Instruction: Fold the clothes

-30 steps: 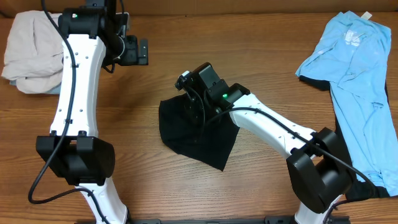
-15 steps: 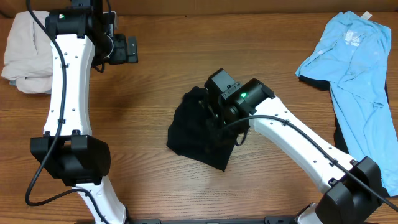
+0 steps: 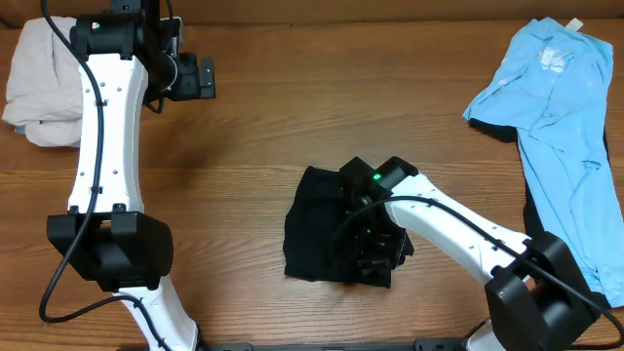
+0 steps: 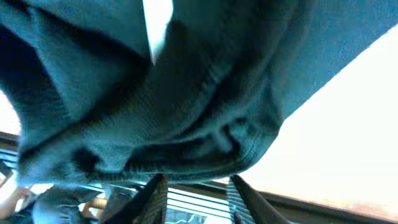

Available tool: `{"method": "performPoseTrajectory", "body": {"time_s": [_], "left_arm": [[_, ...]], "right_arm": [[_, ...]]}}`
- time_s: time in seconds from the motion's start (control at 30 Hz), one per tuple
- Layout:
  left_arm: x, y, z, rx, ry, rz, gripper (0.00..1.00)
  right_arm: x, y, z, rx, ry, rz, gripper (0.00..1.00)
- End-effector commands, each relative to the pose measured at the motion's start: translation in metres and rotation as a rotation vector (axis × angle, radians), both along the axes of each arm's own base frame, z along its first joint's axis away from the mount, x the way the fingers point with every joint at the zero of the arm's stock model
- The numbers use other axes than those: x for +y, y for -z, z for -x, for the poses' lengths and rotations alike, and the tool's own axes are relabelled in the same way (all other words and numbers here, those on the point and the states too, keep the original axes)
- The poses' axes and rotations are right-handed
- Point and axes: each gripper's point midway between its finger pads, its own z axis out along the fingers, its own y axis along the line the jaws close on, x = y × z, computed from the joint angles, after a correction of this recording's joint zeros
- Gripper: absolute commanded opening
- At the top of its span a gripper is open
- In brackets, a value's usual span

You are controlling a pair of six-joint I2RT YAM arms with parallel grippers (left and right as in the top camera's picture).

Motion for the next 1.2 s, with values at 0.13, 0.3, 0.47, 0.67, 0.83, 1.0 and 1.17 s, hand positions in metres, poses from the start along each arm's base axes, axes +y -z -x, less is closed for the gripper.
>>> {"method": "performPoseTrajectory", "body": {"time_s": [0.13,0.3,0.47,0.67,0.83,1.0,1.17], "left_arm": [[0.002,-0.001,0.002,-0.004,0.024,-0.019,1.0],[0.002,-0.002,0.001,-0.005,0.037,-0.024,1.0],[0.002,-0.002,0.001,-0.005,0.039,-0.023,1.0],[0.0,-0.002,0.001,-0.006,0.042,-0.014,1.0],[0.0,-0.002,0.002,-0.005,0.043,-0.014,1.0],[0.0,-0.002,0.002,-0.005,0.043,-0.014,1.0],[0.0,-0.002,0.001,-0.007,0.042,-0.014,1.0]], "right_arm": [[0.014,-0.057,-0.061,-0.231,0.085,-0.134,0.49],[0.019,-0.068,-0.082,-0.33,0.045,-0.197,0.52],[0.022,-0.049,-0.1,-0.424,0.024,-0.174,0.63],[0.028,-0.026,-0.112,-0.455,0.038,-0.188,0.59],[0.013,-0.025,-0.133,-0.556,0.079,-0.092,0.13],[-0.018,-0.028,-0.144,-0.556,0.163,-0.014,0.04],[-0.053,-0.034,-0.154,-0.517,0.243,-0.01,0.04]]}}
